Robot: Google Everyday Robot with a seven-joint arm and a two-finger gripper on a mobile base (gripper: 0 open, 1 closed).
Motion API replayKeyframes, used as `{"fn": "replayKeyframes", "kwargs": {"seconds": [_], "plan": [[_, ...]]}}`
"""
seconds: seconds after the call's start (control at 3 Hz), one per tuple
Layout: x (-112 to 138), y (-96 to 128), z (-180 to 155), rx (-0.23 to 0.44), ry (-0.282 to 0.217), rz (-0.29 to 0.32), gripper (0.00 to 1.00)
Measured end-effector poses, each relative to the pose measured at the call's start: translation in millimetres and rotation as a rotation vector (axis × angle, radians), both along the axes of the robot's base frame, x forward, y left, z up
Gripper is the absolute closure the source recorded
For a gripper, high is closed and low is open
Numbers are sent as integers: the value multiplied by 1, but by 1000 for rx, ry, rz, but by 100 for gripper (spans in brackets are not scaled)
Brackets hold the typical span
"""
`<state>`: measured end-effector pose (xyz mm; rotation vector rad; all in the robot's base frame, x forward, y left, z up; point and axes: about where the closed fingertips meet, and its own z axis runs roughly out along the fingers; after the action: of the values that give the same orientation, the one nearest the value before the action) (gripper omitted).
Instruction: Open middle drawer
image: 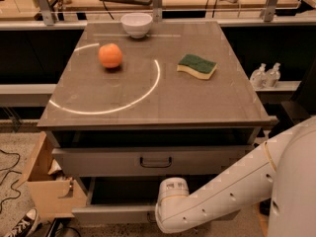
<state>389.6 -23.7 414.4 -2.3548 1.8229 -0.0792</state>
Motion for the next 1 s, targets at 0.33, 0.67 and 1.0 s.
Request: {"fn": "replayKeyframes", "kwargs": {"seconds": [0.33, 0.67, 1.0], "plan": [[-3, 0, 5, -11, -20, -1, 100], [-8, 0, 7, -24, -42, -1, 100], [-8, 0, 7, -24, -42, -1, 100]]}}
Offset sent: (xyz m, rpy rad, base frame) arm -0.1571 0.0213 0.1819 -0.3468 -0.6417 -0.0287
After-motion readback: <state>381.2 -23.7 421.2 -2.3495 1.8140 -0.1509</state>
